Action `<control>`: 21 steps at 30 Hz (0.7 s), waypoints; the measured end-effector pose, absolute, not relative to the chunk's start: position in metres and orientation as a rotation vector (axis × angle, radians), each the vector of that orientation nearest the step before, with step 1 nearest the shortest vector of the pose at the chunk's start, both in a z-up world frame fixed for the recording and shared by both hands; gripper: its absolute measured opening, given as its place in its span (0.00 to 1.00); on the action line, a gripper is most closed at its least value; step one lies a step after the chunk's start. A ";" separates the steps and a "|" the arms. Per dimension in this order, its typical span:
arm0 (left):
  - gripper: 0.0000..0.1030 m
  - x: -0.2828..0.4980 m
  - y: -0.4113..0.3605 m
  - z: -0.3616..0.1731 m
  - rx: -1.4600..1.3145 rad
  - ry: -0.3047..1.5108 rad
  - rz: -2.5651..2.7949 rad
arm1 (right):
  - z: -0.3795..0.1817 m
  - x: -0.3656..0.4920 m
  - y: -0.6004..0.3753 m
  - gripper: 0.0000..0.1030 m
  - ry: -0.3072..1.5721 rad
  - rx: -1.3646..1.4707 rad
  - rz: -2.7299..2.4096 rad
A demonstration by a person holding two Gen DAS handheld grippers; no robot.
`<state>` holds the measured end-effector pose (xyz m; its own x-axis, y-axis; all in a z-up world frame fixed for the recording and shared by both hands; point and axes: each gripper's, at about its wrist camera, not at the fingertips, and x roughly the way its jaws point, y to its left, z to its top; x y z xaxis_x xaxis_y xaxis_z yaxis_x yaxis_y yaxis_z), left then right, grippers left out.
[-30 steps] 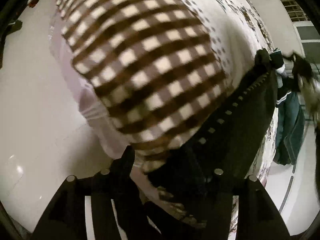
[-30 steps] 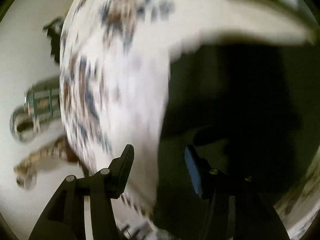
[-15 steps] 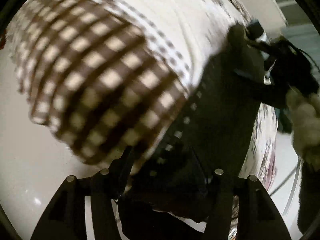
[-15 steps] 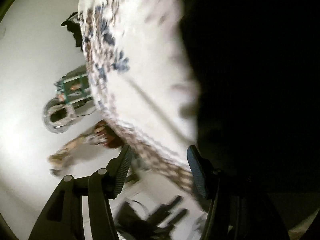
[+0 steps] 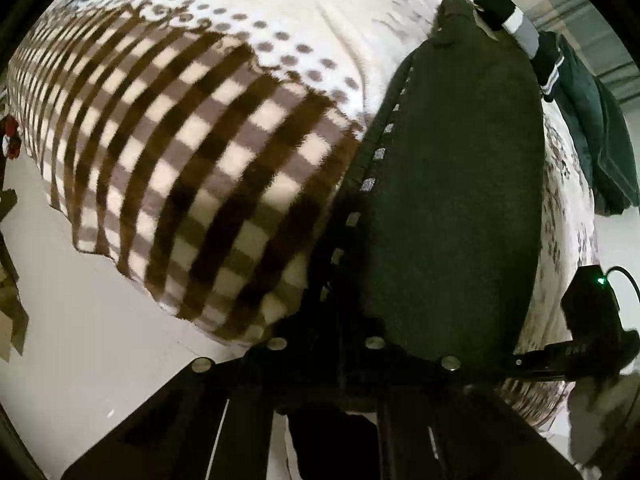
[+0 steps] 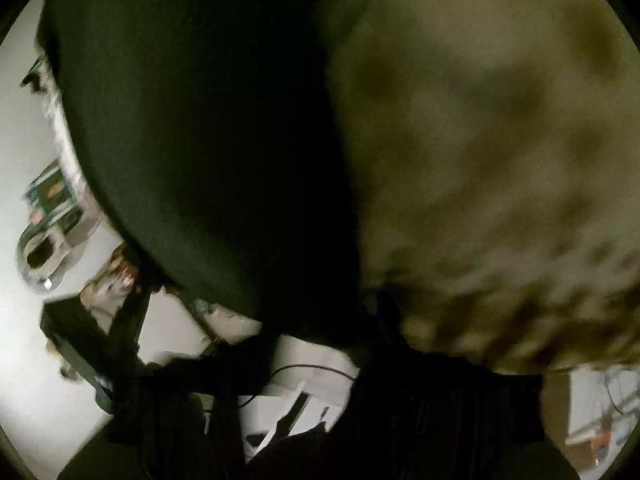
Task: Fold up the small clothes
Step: 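Fold the sweater lengthwise with the right gripper toward the left gripper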
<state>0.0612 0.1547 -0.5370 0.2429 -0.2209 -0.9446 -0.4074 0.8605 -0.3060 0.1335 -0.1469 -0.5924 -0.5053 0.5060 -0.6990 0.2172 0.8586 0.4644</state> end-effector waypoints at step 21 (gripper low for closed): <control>0.62 0.274 0.189 -0.458 -0.670 1.109 -0.120 | -0.486 0.338 -0.265 0.63 1.652 0.741 0.413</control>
<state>0.2743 0.1886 -0.4577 0.4607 -0.4108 -0.7868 -0.2330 0.7994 -0.5538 0.3380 -0.2652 -0.4860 -0.0785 0.6685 -0.7395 0.2421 0.7324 0.6364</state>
